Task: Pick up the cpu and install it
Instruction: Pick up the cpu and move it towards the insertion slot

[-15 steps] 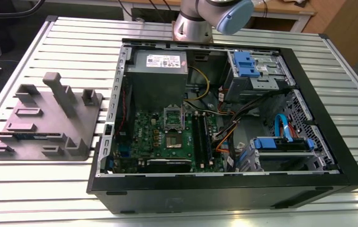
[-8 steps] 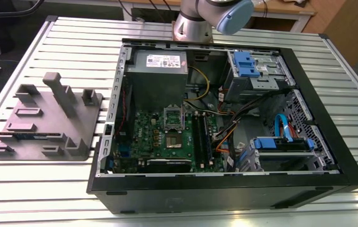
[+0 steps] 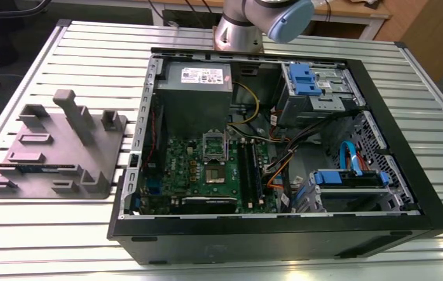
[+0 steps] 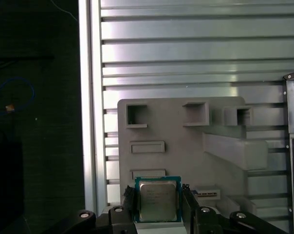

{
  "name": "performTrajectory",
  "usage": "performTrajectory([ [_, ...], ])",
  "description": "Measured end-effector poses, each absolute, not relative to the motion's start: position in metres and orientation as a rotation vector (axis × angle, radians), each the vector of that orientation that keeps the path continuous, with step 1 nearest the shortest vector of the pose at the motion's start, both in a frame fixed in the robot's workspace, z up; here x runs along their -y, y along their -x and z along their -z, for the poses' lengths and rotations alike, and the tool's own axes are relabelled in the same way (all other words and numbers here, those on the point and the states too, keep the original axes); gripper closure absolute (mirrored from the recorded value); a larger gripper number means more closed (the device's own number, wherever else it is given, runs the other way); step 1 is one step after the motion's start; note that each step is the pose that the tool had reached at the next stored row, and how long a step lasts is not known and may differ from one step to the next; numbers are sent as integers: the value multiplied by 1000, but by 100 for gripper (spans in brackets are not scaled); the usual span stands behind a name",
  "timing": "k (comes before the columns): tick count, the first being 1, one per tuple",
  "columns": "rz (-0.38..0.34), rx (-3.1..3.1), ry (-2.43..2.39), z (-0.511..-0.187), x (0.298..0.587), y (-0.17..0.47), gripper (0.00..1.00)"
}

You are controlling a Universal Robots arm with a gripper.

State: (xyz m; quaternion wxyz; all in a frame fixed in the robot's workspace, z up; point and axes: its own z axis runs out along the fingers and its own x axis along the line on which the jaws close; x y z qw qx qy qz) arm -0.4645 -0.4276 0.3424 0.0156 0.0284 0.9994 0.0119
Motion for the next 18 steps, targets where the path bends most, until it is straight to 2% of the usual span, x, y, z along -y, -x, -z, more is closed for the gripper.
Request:
performTrajectory([
  [18,-37,-3109,-88,-348,428,465,53],
])
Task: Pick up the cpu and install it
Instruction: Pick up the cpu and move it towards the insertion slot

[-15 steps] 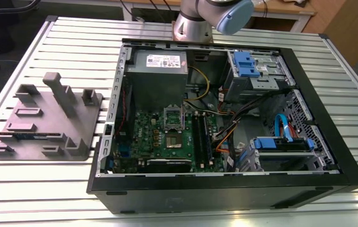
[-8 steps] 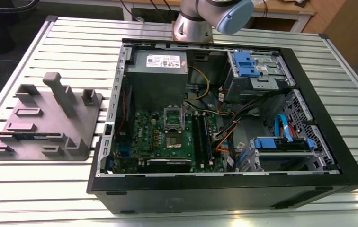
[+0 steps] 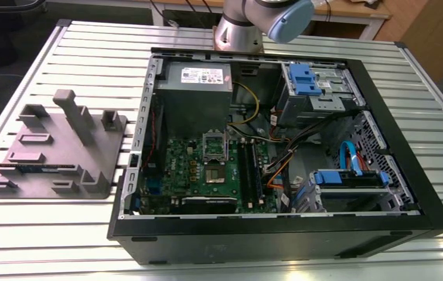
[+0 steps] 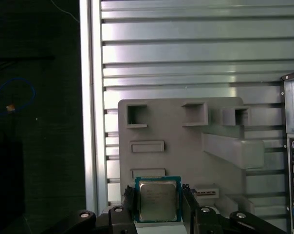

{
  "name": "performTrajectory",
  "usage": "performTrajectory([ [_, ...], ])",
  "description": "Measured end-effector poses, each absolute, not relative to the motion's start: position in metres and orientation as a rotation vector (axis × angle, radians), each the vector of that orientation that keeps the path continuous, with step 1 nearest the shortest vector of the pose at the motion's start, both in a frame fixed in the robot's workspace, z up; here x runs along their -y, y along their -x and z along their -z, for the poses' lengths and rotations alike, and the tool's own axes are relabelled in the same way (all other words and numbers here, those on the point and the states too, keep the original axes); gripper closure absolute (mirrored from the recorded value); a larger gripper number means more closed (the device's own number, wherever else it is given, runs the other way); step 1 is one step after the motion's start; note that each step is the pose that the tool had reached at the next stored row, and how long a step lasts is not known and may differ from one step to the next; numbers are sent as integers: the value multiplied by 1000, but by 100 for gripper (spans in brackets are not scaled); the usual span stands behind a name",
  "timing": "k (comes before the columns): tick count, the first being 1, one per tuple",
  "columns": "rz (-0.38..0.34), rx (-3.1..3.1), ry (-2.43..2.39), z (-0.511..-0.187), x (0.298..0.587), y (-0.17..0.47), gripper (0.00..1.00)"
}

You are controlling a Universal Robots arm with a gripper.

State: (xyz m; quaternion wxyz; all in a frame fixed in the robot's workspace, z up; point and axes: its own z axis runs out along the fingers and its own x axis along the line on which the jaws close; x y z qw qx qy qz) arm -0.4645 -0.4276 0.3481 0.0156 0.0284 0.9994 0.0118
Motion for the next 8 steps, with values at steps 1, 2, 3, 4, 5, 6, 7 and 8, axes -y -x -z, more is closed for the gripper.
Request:
performTrajectory([
  [1,-37,-3109,-88,-349,428,465,53],
  [2,-37,-3109,-88,-349,428,465,53],
  [3,-37,-3109,-88,-350,428,465,53],
  [4,-37,-3109,-88,-350,428,465,53],
  [5,-37,-3109,-88,-350,428,465,53],
  [6,-37,-3109,-88,-351,428,465,53],
  [7,-37,-3109,-88,-351,428,465,53],
  [8,-37,-3109,-88,-351,428,465,53],
])
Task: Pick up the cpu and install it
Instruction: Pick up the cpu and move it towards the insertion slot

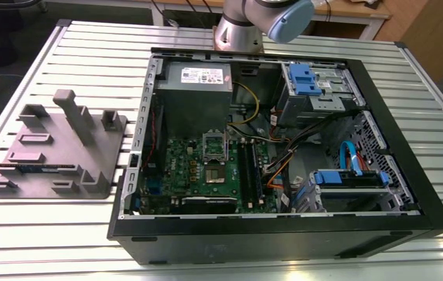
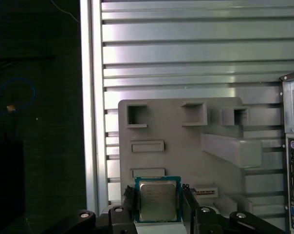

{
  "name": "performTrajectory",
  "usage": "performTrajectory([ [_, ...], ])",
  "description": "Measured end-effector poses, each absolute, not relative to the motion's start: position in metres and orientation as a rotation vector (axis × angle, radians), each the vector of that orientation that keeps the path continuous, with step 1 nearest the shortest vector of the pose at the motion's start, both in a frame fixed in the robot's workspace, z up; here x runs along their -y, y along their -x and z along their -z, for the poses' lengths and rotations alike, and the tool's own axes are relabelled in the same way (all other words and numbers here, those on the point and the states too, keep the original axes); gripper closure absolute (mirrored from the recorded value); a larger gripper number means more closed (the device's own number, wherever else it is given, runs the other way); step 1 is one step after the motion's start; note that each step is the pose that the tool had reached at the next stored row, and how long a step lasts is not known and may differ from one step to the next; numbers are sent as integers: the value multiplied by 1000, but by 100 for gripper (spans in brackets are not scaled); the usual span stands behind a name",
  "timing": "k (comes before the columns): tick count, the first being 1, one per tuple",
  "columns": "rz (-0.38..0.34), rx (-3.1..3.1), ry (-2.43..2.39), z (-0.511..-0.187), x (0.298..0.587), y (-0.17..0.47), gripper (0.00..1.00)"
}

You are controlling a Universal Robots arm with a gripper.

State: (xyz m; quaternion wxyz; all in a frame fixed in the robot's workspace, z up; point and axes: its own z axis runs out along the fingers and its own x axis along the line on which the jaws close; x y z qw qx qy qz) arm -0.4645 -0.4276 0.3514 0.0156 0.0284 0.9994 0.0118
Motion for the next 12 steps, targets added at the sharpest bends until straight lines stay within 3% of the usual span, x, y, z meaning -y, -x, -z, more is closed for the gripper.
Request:
performTrajectory([
  [12,-37,-3109,-88,-355,428,465,53],
])
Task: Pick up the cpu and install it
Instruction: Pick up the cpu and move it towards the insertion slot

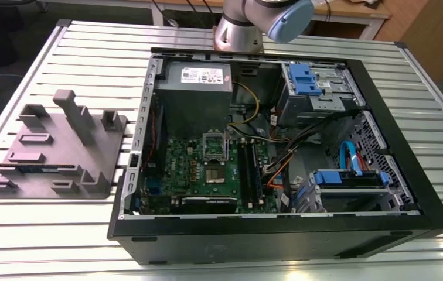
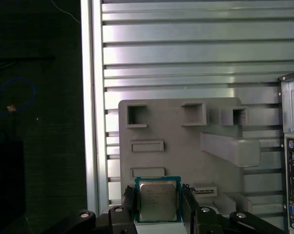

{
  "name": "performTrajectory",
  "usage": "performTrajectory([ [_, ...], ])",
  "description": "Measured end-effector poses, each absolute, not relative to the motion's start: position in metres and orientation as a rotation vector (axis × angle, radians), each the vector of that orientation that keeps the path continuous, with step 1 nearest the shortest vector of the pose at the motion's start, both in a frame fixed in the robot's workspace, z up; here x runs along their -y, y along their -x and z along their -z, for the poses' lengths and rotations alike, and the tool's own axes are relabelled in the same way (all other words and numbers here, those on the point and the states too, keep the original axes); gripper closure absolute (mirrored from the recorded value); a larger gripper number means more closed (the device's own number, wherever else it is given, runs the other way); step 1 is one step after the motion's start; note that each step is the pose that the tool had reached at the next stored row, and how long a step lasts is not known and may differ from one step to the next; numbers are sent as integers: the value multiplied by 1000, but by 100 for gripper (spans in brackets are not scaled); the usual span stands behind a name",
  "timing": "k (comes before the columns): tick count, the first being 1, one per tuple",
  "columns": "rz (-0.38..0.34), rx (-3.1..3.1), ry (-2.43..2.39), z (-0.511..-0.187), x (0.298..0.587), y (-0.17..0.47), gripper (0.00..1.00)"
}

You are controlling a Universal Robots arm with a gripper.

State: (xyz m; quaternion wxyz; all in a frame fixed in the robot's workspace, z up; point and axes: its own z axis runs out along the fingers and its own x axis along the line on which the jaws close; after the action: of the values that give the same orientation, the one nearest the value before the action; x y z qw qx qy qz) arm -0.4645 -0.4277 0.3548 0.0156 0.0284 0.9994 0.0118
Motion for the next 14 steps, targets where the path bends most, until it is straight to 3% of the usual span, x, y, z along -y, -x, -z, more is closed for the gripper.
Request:
performTrajectory([
  [14,-37,-3109,-88,-360,428,465,53],
])
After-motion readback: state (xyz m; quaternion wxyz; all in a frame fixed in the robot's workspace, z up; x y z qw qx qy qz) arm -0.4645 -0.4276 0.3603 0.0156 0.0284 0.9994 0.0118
